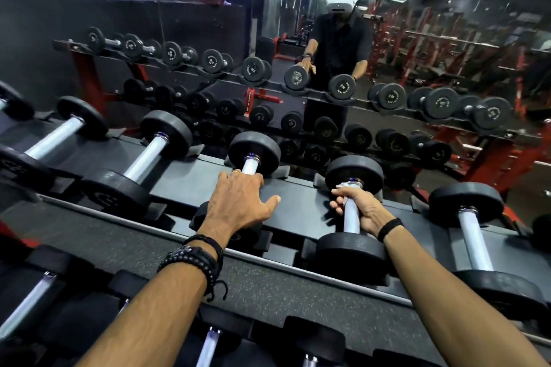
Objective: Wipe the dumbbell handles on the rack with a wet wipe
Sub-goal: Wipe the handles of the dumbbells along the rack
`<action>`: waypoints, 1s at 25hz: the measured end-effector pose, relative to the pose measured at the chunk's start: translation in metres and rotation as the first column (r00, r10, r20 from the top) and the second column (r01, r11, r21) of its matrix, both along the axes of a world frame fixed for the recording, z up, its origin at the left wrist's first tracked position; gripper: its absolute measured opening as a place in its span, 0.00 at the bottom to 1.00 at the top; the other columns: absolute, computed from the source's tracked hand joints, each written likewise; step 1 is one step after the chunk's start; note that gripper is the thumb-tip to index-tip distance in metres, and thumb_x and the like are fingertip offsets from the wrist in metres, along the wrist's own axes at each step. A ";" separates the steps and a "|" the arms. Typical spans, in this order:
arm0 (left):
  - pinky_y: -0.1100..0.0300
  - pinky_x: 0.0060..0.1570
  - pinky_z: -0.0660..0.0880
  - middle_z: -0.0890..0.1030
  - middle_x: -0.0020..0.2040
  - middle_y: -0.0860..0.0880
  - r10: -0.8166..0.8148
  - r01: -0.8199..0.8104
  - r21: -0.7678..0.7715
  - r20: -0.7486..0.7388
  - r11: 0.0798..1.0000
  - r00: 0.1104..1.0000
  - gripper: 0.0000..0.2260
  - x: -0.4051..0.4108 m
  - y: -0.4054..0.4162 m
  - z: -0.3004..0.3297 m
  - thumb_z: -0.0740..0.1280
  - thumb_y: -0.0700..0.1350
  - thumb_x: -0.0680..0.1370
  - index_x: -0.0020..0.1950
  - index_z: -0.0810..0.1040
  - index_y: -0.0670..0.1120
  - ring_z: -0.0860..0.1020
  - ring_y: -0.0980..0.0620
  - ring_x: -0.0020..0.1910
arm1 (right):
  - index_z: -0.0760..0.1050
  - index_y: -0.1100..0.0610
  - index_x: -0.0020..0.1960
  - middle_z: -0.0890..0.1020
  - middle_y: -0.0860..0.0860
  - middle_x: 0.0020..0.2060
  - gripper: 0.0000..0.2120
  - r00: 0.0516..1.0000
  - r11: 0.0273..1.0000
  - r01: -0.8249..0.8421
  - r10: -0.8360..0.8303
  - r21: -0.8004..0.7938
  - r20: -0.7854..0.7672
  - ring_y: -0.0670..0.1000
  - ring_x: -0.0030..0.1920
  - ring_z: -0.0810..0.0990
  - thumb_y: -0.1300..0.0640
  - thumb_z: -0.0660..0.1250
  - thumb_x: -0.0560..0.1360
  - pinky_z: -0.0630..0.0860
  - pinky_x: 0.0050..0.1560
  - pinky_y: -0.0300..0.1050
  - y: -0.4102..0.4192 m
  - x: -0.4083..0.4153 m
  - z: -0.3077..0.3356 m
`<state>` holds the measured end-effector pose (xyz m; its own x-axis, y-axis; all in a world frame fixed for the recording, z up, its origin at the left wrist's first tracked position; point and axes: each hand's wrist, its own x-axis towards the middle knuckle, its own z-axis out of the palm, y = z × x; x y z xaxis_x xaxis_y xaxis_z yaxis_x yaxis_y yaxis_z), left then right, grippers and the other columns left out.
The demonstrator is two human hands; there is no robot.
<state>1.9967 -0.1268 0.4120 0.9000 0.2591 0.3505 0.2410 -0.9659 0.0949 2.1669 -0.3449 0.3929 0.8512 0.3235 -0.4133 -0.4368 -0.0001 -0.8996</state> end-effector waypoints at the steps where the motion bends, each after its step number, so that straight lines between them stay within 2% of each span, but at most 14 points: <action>1: 0.51 0.53 0.69 0.79 0.43 0.51 0.006 -0.006 -0.001 0.005 1.000 1.000 0.29 -0.001 0.002 -0.002 0.52 0.68 0.71 0.55 0.78 0.49 0.75 0.50 0.45 | 0.75 0.63 0.43 0.78 0.56 0.25 0.02 1.000 0.999 0.013 -0.013 -0.032 0.016 0.54 0.26 0.82 0.66 0.67 0.74 0.75 0.23 0.39 0.003 -0.001 -0.003; 2: 0.50 0.53 0.69 0.79 0.43 0.51 0.005 -0.005 -0.001 0.005 1.000 1.000 0.29 -0.002 0.002 -0.003 0.52 0.68 0.71 0.55 0.78 0.49 0.75 0.50 0.45 | 0.75 0.64 0.42 0.78 0.58 0.27 0.04 0.997 0.996 0.049 -0.045 -0.072 0.061 0.56 0.28 0.82 0.64 0.68 0.73 0.75 0.24 0.40 0.003 -0.003 -0.005; 4: 0.51 0.53 0.69 0.79 0.43 0.51 -0.005 0.005 -0.006 0.011 1.000 1.000 0.28 -0.001 0.000 -0.002 0.52 0.68 0.71 0.55 0.78 0.49 0.75 0.50 0.45 | 0.76 0.63 0.38 0.79 0.59 0.32 0.15 0.956 0.943 0.175 -0.094 -0.284 0.279 0.58 0.32 0.83 0.51 0.74 0.67 0.77 0.29 0.44 -0.002 -0.004 -0.004; 6: 0.51 0.53 0.69 0.79 0.43 0.51 -0.015 0.015 -0.010 0.020 1.000 1.000 0.28 -0.002 -0.001 -0.001 0.52 0.68 0.71 0.54 0.78 0.49 0.75 0.50 0.45 | 0.77 0.61 0.37 0.80 0.56 0.35 0.24 0.850 0.711 0.367 0.006 -0.600 0.527 0.58 0.38 0.81 0.40 0.73 0.59 0.76 0.36 0.46 -0.006 -0.006 0.003; 7: 0.51 0.52 0.68 0.79 0.43 0.51 -0.019 0.020 -0.015 0.024 1.000 1.000 0.28 -0.001 -0.001 -0.001 0.53 0.68 0.71 0.55 0.78 0.49 0.75 0.50 0.45 | 0.77 0.61 0.37 0.79 0.56 0.36 0.25 0.801 0.598 0.443 0.069 -0.667 0.594 0.59 0.40 0.80 0.38 0.72 0.59 0.74 0.38 0.45 -0.007 -0.010 0.007; 8: 0.52 0.52 0.68 0.79 0.43 0.51 -0.023 0.023 -0.020 0.027 1.000 0.999 0.28 -0.002 -0.001 -0.001 0.53 0.68 0.71 0.55 0.78 0.49 0.75 0.50 0.45 | 0.76 0.60 0.37 0.80 0.56 0.36 0.25 0.758 0.550 0.494 0.106 -0.673 0.644 0.60 0.40 0.79 0.37 0.70 0.59 0.73 0.38 0.45 -0.007 -0.015 0.013; 10: 0.52 0.52 0.68 0.79 0.43 0.52 -0.024 0.025 -0.038 0.038 0.999 0.999 0.27 -0.002 0.000 -0.002 0.54 0.68 0.71 0.54 0.78 0.50 0.74 0.50 0.45 | 0.74 0.60 0.32 0.79 0.55 0.32 0.25 0.696 0.547 0.555 0.107 -0.627 0.710 0.60 0.37 0.78 0.36 0.69 0.59 0.71 0.35 0.45 -0.007 -0.022 0.020; 12: 0.52 0.52 0.68 0.79 0.43 0.52 -0.022 0.025 -0.054 0.049 0.998 0.999 0.26 -0.002 0.000 -0.002 0.54 0.68 0.71 0.52 0.78 0.50 0.74 0.51 0.44 | 0.68 0.60 0.26 0.74 0.53 0.25 0.27 0.680 0.614 0.547 0.071 -0.569 0.730 0.58 0.30 0.74 0.37 0.71 0.62 0.66 0.30 0.45 -0.011 -0.018 0.016; 15: 0.52 0.52 0.69 0.78 0.41 0.52 -0.019 0.021 -0.037 0.051 0.999 0.999 0.25 -0.001 -0.001 -0.002 0.54 0.68 0.71 0.49 0.78 0.51 0.74 0.51 0.42 | 0.61 0.55 0.21 0.63 0.53 0.23 0.30 0.780 0.853 0.410 -0.143 -0.325 0.609 0.52 0.26 0.65 0.39 0.76 0.62 0.61 0.28 0.46 -0.022 -0.003 -0.002; 17: 0.52 0.52 0.69 0.78 0.40 0.52 -0.022 0.023 -0.031 0.041 0.999 0.999 0.25 0.000 0.000 -0.002 0.54 0.69 0.71 0.46 0.78 0.51 0.74 0.51 0.41 | 0.62 0.52 0.24 0.62 0.53 0.28 0.27 0.844 0.922 0.368 -0.278 -0.118 0.458 0.51 0.27 0.63 0.42 0.77 0.64 0.62 0.28 0.43 -0.027 -0.001 -0.009; 20: 0.52 0.52 0.69 0.77 0.38 0.52 -0.032 0.032 -0.013 0.029 0.999 0.999 0.23 0.000 -0.001 -0.001 0.57 0.68 0.73 0.45 0.77 0.51 0.74 0.51 0.41 | 0.69 0.53 0.31 0.68 0.52 0.30 0.18 0.899 0.930 0.366 -0.348 -0.021 0.266 0.47 0.29 0.69 0.50 0.72 0.73 0.67 0.27 0.38 -0.030 0.001 -0.013; 21: 0.52 0.52 0.69 0.77 0.38 0.52 -0.034 0.034 -0.005 0.031 0.999 0.999 0.22 0.000 -0.002 -0.001 0.58 0.68 0.73 0.45 0.77 0.51 0.74 0.51 0.41 | 0.70 0.54 0.32 0.70 0.53 0.31 0.17 0.891 0.921 0.387 -0.360 -0.046 0.274 0.49 0.30 0.70 0.50 0.71 0.74 0.70 0.30 0.40 -0.029 0.001 -0.015; 23: 0.53 0.52 0.69 0.77 0.38 0.52 -0.036 0.036 0.011 0.029 0.999 0.999 0.22 0.000 -0.003 0.000 0.58 0.68 0.73 0.46 0.77 0.51 0.74 0.51 0.41 | 0.68 0.54 0.27 0.68 0.54 0.28 0.21 0.847 0.887 0.436 -0.347 -0.153 0.404 0.52 0.30 0.69 0.48 0.72 0.72 0.76 0.29 0.48 -0.027 0.000 -0.015; 25: 0.53 0.52 0.69 0.77 0.39 0.52 -0.038 0.038 0.019 0.013 0.999 0.999 0.22 0.000 -0.003 0.000 0.57 0.68 0.73 0.46 0.77 0.51 0.74 0.51 0.41 | 0.69 0.56 0.22 0.71 0.55 0.24 0.24 0.796 0.809 0.518 -0.337 -0.279 0.503 0.54 0.27 0.73 0.46 0.73 0.69 0.81 0.30 0.56 -0.028 -0.004 -0.012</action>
<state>1.9965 -0.1300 0.4122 0.9042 0.2181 0.3671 0.2029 -0.9759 0.0802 2.1628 -0.3732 0.3806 0.9745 -0.2244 0.0003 -0.0658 -0.2872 -0.9556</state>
